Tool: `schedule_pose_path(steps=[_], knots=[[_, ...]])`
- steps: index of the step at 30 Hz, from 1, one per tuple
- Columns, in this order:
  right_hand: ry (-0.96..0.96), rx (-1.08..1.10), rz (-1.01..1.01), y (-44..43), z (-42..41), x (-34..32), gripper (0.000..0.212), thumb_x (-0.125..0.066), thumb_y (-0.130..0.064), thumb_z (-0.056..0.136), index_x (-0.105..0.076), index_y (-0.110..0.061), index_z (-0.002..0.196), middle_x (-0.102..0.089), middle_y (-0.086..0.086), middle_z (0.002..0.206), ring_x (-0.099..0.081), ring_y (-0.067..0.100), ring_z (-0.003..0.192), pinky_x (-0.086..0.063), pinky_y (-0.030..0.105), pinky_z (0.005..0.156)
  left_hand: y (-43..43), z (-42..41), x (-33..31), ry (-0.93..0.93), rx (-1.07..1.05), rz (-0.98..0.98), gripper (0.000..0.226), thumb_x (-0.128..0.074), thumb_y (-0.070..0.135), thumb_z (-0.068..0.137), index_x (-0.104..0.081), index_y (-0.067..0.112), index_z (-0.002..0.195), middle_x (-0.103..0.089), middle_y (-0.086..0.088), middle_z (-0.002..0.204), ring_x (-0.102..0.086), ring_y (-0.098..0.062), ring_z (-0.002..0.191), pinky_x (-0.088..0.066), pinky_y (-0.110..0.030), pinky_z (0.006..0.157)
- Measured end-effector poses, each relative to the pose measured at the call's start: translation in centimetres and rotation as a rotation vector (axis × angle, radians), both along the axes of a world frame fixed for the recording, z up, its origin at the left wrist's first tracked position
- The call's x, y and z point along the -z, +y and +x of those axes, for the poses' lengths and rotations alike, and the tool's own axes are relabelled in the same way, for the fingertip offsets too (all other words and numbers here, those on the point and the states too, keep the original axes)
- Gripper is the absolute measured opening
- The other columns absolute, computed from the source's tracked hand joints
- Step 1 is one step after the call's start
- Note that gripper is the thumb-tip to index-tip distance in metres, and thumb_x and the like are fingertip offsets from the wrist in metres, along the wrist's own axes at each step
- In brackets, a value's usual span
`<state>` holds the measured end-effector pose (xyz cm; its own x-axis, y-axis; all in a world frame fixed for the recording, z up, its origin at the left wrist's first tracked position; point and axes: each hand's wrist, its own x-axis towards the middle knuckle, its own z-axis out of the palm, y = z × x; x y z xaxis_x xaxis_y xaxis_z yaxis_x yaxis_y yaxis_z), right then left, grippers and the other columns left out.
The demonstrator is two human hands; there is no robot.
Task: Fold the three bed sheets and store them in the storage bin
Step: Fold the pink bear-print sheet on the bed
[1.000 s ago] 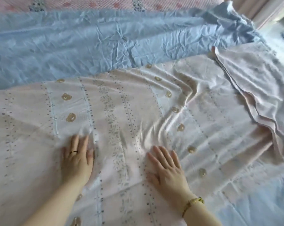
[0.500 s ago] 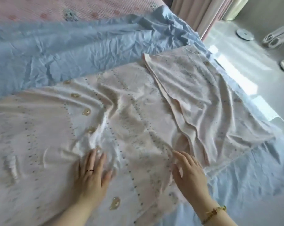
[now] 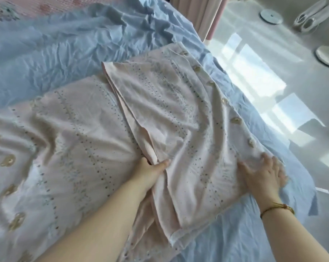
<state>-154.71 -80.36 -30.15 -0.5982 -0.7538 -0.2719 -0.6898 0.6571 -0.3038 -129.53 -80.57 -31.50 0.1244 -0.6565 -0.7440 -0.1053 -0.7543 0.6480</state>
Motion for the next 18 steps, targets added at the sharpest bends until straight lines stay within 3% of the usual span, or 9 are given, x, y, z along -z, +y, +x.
schedule_pose_path(steps=[4,6,8,10,13,15,16,18], knots=[[-0.062,0.062,0.014,-3.1,-3.3,-0.1,0.083,-0.062,-0.051,0.078,-0.028,-0.01,0.142,-0.034,0.015,0.145,-0.029,0.032,0.135,-0.019,0.047,0.111,1.8,-2.8,0.6,-0.028,0.01,0.09,0.022,-0.061,0.019,0.087,-0.049,0.005,0.076,-0.053,-0.005,0.07,-0.05,-0.015,0.061,-0.038,-0.025,0.055],[-0.119,0.04,0.067,-4.5,-3.9,-0.5,0.073,-0.062,-0.047,0.081,-0.037,-0.009,0.137,-0.044,0.016,0.137,-0.038,0.034,0.128,-0.029,0.043,0.104,2.4,-3.1,0.7,-0.027,-0.009,0.137,0.028,-0.06,0.021,0.088,-0.044,0.011,0.067,-0.05,-0.003,0.065,-0.047,-0.014,0.057,-0.035,-0.024,0.051],[-0.215,-0.013,0.1,-5.7,-4.0,-1.2,0.049,-0.062,-0.033,0.085,-0.05,-0.006,0.124,-0.054,0.017,0.121,-0.05,0.034,0.112,-0.038,0.037,0.088,2.1,-2.7,0.3,-0.058,0.05,0.135,0.024,-0.06,0.019,0.088,-0.046,0.01,0.071,-0.051,-0.003,0.067,-0.049,-0.013,0.059,-0.036,-0.023,0.052],[-0.277,-0.077,0.094,-6.5,-3.3,-2.3,0.025,-0.061,-0.021,0.087,-0.056,-0.006,0.106,-0.058,0.017,0.109,-0.051,0.03,0.092,-0.036,0.031,0.075,1.3,-2.0,0.2,-0.152,0.105,0.096,0.013,-0.06,0.016,0.087,-0.054,0.005,0.088,-0.06,-0.01,0.084,-0.058,-0.02,0.074,-0.044,-0.026,0.062],[-0.351,-0.105,-0.074,-6.8,-1.8,-3.7,0.019,-0.062,-0.013,0.085,-0.061,-0.009,0.104,-0.062,0.012,0.095,-0.051,0.022,0.081,-0.041,0.031,0.072,-0.4,-0.4,-0.3,-0.381,0.024,-0.063,0.058,-0.066,0.016,0.082,-0.038,0.002,0.13,-0.05,-0.02,0.127,-0.05,-0.033,0.113,-0.043,-0.036,0.092],[-0.466,-0.167,-0.218,-5.7,0.4,-5.0,0.015,-0.061,-0.008,0.086,-0.064,-0.018,0.096,-0.063,-0.003,0.077,-0.057,0.005,0.065,-0.046,0.021,0.059,-2.6,0.2,-2.4,-0.506,-0.069,-0.306,0.065,-0.066,0.014,0.081,-0.033,0.007,0.137,-0.04,-0.017,0.135,-0.042,-0.031,0.122,-0.037,-0.036,0.098],[-0.506,-0.24,-0.25,-5.0,1.6,-5.6,0.021,-0.059,-0.006,0.086,-0.064,-0.026,0.089,-0.061,-0.012,0.07,-0.056,-0.003,0.058,-0.043,0.011,0.052,-4.0,0.1,-3.6,-0.538,-0.088,-0.445,0.064,-0.064,0.014,0.083,-0.032,0.008,0.139,-0.035,-0.015,0.139,-0.038,-0.029,0.126,-0.035,-0.037,0.101],[-0.574,-0.394,-0.236,-3.4,4.3,-6.6,0.04,-0.058,-0.003,0.084,-0.06,-0.042,0.079,-0.06,-0.018,0.055,-0.055,-0.003,0.051,-0.037,0.006,0.046,-7.3,-0.8,-5.5,-0.512,0.011,-0.647,0.062,-0.058,0.021,0.088,-0.028,0.014,0.142,-0.027,-0.011,0.145,-0.033,-0.026,0.131,-0.035,-0.038,0.104]])
